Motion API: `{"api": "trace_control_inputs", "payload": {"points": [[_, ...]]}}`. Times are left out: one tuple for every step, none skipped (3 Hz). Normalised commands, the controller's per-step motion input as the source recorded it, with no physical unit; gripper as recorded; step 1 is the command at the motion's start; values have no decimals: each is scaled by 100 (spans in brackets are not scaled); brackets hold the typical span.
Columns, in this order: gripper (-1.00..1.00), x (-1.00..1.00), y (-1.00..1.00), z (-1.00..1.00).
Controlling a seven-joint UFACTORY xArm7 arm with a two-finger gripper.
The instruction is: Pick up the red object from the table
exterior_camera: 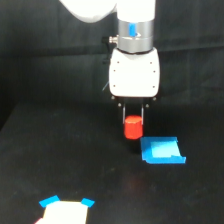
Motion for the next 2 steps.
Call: {"api": "trace_control_inputs", "payload": {"points": [[-76, 20, 18, 100], [-56, -18, 9, 100]]}}
